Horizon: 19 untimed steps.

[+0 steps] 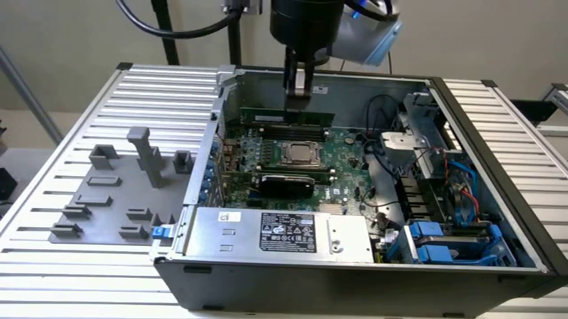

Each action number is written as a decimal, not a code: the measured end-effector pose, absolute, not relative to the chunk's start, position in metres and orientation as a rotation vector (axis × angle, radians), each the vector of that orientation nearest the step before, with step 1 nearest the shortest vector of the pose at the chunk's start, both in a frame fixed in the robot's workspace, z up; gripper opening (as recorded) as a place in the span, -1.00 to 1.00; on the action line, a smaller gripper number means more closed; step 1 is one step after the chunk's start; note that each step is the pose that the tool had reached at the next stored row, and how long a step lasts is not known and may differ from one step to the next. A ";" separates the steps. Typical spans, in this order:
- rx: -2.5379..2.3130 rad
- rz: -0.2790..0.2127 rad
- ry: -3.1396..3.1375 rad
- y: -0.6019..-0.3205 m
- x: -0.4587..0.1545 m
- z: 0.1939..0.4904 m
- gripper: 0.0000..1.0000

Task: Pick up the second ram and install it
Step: 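Pick up the second ram and move it above second insertion slot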

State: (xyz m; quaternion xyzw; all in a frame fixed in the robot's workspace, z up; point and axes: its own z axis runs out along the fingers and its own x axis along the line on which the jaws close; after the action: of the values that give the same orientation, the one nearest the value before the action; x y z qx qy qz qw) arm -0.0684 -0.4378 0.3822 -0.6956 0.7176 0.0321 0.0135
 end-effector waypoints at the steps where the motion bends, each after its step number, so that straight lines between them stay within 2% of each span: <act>1: -2.167 0.100 2.235 -0.435 -0.065 0.380 -1.00; 19: -2.165 0.100 2.237 -0.378 -0.046 0.348 -1.00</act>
State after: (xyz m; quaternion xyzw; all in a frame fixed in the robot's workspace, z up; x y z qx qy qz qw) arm -0.0463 -0.3777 0.3475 -0.6950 0.7182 0.0321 0.0136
